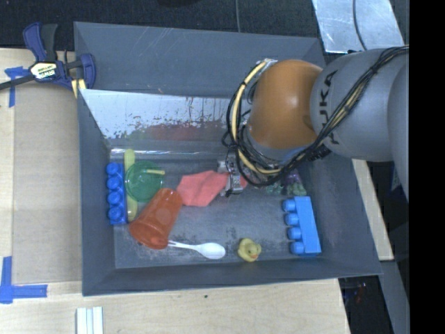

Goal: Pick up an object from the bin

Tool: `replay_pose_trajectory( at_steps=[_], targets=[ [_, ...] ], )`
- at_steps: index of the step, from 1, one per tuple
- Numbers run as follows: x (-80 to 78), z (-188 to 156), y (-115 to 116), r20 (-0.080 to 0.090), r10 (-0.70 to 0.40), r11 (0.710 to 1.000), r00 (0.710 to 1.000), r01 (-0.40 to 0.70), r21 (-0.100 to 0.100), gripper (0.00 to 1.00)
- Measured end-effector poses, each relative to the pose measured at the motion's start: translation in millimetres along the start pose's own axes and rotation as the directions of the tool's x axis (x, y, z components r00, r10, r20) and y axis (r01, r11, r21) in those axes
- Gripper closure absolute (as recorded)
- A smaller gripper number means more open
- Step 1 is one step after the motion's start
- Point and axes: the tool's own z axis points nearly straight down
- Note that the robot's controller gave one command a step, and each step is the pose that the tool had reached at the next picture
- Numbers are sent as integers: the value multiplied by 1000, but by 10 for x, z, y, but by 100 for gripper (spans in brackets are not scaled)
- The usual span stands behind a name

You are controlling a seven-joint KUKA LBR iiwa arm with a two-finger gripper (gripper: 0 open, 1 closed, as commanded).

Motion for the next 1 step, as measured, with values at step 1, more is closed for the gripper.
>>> replay_pose_trajectory(
  at_steps=[1],
  targets=[
    [-38,-761,-74,2,-15,1000,1000,15,0,100]
  ],
)
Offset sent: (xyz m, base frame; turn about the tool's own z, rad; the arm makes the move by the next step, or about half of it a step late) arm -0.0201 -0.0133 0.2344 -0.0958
